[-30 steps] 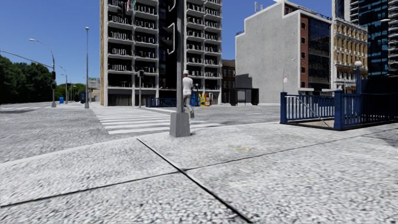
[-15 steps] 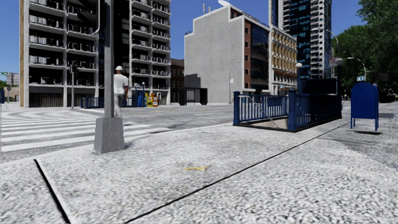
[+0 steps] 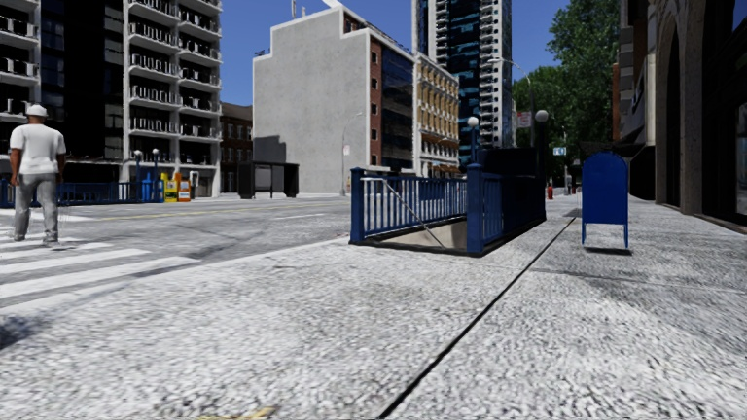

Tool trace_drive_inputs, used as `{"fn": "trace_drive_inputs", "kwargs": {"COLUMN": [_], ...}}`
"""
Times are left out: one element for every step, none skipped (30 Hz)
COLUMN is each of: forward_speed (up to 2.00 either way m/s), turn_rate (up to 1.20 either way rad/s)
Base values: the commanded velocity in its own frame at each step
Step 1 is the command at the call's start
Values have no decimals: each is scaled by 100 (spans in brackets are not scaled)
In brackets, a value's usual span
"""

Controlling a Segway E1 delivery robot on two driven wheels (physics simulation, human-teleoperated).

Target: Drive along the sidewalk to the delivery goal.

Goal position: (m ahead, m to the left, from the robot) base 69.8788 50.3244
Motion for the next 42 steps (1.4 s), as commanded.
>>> {"fn": "trace_drive_inputs", "kwargs": {"forward_speed": [200,200,200,200,200,200,200,200,200,200,200,200,200,200,200,200,200,200,200,200,200,200,200,200,200,200,200,200,200,200,200,200,200,200,200,200,200,200,200,200,200,200], "turn_rate": [0,0,0,0,0,40,87,120,120,120,120,120,120,120,120,120,120,120,120,120,120,120,120,120,120,120,120,120,120,80,60,50,46,43,43,42,38,28,11,4,1,0]}}
